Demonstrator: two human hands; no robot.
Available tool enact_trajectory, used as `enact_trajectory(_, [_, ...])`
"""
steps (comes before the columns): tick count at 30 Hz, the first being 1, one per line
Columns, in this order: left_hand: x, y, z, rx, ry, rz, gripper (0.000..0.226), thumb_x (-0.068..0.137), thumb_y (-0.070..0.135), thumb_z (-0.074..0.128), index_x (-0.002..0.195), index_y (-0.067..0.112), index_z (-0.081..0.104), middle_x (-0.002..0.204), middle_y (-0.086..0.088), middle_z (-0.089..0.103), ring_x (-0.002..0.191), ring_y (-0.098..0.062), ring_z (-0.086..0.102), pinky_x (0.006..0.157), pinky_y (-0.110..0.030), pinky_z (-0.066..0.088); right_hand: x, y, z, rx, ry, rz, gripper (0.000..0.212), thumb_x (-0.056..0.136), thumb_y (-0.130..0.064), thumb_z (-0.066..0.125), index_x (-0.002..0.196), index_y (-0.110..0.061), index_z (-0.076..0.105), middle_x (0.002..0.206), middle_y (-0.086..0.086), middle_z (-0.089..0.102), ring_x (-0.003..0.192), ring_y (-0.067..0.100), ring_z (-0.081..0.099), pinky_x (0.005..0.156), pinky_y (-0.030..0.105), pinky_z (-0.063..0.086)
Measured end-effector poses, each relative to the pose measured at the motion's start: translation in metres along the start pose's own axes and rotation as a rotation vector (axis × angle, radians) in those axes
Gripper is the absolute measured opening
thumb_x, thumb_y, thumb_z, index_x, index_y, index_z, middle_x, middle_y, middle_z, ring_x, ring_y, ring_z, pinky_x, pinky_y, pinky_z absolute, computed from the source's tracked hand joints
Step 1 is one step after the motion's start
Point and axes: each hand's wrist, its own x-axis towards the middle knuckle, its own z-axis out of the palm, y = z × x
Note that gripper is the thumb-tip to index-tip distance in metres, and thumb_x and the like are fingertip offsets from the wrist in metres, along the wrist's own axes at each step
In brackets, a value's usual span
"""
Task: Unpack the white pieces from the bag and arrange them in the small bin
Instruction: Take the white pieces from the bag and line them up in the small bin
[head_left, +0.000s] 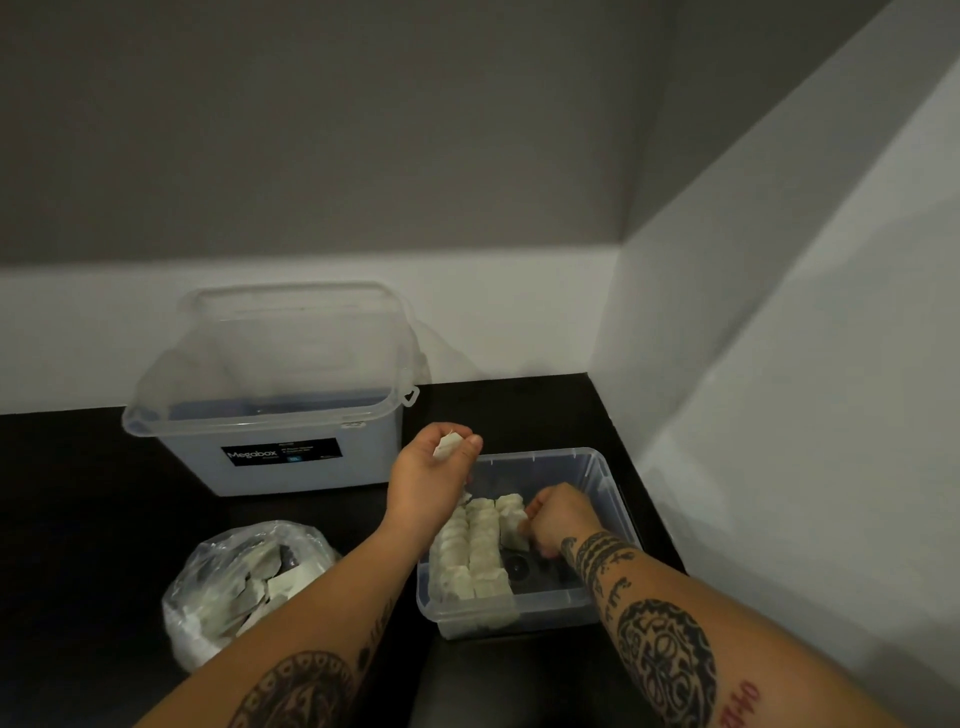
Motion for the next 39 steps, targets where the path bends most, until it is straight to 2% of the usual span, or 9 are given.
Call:
enact_trajectory(3, [-0.001, 0.001, 0.001, 0.018, 0.003, 0.002, 0.007, 0.095, 0.034, 0.07, 0.101, 0.031, 0.068, 0.088, -0.002, 0.071, 0.076, -0.011, 0.068, 0.059, -0.019, 0.05, 0.003, -0.002, 0.004, -0.009, 0.013, 0.024, 0.022, 0.093, -0.017, 0.07, 0.114, -0.014, 0.071, 0.114, 0.005, 0.072, 0.107, 0.021, 0.067, 0.097, 0.036, 0.056])
enact_trajectory(10, [-0.001, 0.001, 0.002, 0.028, 0.005, 0.006, 0.008, 0.095, 0.035, 0.071, 0.101, 0.032, 0.068, 0.088, -0.002, 0.072, 0.077, -0.014, 0.069, 0.062, -0.024, 0.051, 0.008, -0.003, 0.008, 0.073, 0.085, 0.112, 0.017, 0.089, -0.022, 0.074, 0.104, -0.013, 0.072, 0.101, 0.006, 0.072, 0.096, 0.022, 0.069, 0.085, 0.034, 0.059])
enact_trajectory(15, [0.0, 0.003, 0.002, 0.046, 0.002, 0.005, 0.01, 0.094, 0.037, 0.071, 0.103, 0.033, 0.066, 0.093, -0.002, 0.072, 0.082, -0.016, 0.07, 0.066, -0.027, 0.053, 0.01, -0.003, 0.009, 0.012, 0.077, 0.126, 0.017, 0.094, -0.027, 0.069, 0.104, -0.014, 0.07, 0.085, 0.001, 0.064, 0.091, 0.019, 0.068, 0.072, 0.028, 0.051])
enact_trajectory(22, [0.002, 0.002, 0.002, 0.074, 0.02, 0.001, 0.021, 0.094, 0.039, 0.071, 0.112, 0.032, 0.064, 0.096, 0.0, 0.072, 0.082, -0.015, 0.07, 0.064, -0.025, 0.053, 0.01, 0.004, 0.0, -0.054, 0.047, 0.036, 0.025, 0.094, -0.018, 0.06, 0.113, -0.009, 0.072, 0.112, 0.012, 0.072, 0.106, 0.028, 0.068, 0.085, 0.032, 0.054])
enact_trajectory(25, [0.005, 0.006, 0.001, 0.0, 0.047, -0.037, 0.024, 0.097, 0.038, 0.067, 0.117, 0.026, 0.063, 0.096, -0.003, 0.072, 0.084, -0.018, 0.071, 0.069, -0.032, 0.06, 0.005, 0.006, -0.013, -0.055, 0.041, 0.008, 0.029, 0.092, -0.014, 0.058, 0.116, -0.004, 0.07, 0.114, 0.016, 0.07, 0.107, 0.031, 0.067, 0.084, 0.03, 0.052])
enact_trajectory(29, [0.013, 0.011, 0.002, -0.209, 0.054, -0.183, 0.019, 0.101, 0.038, 0.06, 0.117, 0.026, 0.061, 0.097, -0.008, 0.073, 0.085, -0.022, 0.07, 0.069, -0.038, 0.059, -0.011, -0.01, -0.038, 0.24, 0.022, -0.031, 0.026, 0.095, -0.014, 0.058, 0.111, 0.002, 0.07, 0.095, 0.016, 0.073, 0.077, 0.023, 0.07, 0.074, 0.037, 0.063])
enact_trajectory(33, [0.017, 0.014, 0.003, -0.514, -0.038, -0.292, 0.03, 0.1, 0.015, 0.044, 0.127, 0.017, 0.055, 0.096, -0.012, 0.069, 0.087, -0.027, 0.066, 0.073, -0.039, 0.051, -0.042, -0.04, -0.059, 0.613, -0.016, -0.174, 0.021, 0.1, -0.035, 0.062, 0.105, -0.016, 0.069, 0.09, 0.006, 0.071, 0.071, 0.013, 0.065, 0.057, 0.023, 0.054])
enact_trajectory(36, [0.018, 0.015, 0.008, -0.462, -0.077, -0.258, 0.042, 0.096, -0.002, 0.041, 0.132, 0.016, 0.052, 0.11, -0.016, 0.065, 0.099, -0.031, 0.064, 0.081, -0.044, 0.052, -0.051, -0.053, -0.064, 0.799, -0.021, -0.233, 0.023, 0.096, -0.038, 0.067, 0.105, -0.017, 0.068, 0.094, 0.011, 0.073, 0.068, 0.013, 0.06, 0.055, 0.022, 0.053])
enact_trajectory(39, [0.019, 0.013, 0.01, -0.377, -0.131, -0.181, 0.046, 0.097, -0.002, 0.055, 0.139, 0.014, 0.051, 0.117, -0.016, 0.069, 0.103, -0.032, 0.069, 0.081, -0.041, 0.056, -0.052, -0.057, -0.062, 0.834, 0.013, -0.263, 0.02, 0.095, -0.03, 0.071, 0.108, -0.014, 0.067, 0.098, 0.007, 0.073, 0.068, 0.011, 0.063, 0.058, 0.023, 0.056])
